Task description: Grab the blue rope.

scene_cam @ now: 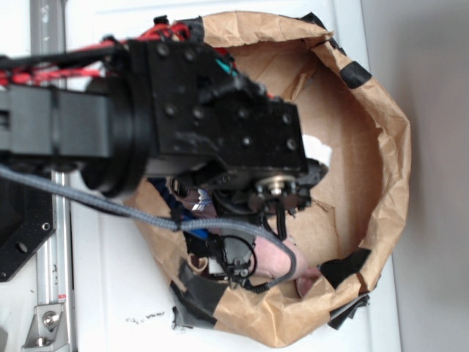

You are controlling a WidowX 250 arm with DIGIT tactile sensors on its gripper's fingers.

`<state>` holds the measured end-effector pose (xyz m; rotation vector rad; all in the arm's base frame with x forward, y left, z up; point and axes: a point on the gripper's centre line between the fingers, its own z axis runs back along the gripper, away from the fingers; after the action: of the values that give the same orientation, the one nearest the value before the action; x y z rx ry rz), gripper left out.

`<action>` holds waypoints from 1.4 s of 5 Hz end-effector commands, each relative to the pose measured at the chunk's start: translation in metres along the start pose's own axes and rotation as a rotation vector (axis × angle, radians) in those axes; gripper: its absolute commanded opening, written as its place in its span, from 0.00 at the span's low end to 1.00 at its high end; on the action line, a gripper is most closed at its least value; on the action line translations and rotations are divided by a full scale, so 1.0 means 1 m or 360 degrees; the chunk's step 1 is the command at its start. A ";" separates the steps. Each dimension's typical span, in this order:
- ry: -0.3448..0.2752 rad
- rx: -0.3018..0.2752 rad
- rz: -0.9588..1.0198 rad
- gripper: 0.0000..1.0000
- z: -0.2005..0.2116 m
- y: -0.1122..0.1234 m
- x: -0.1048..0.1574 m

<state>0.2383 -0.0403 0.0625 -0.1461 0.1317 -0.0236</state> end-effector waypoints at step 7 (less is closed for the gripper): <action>0.0007 -0.0197 -0.0655 1.00 -0.059 -0.062 -0.038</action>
<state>0.2135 -0.1021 0.0221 -0.2823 0.0706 -0.3397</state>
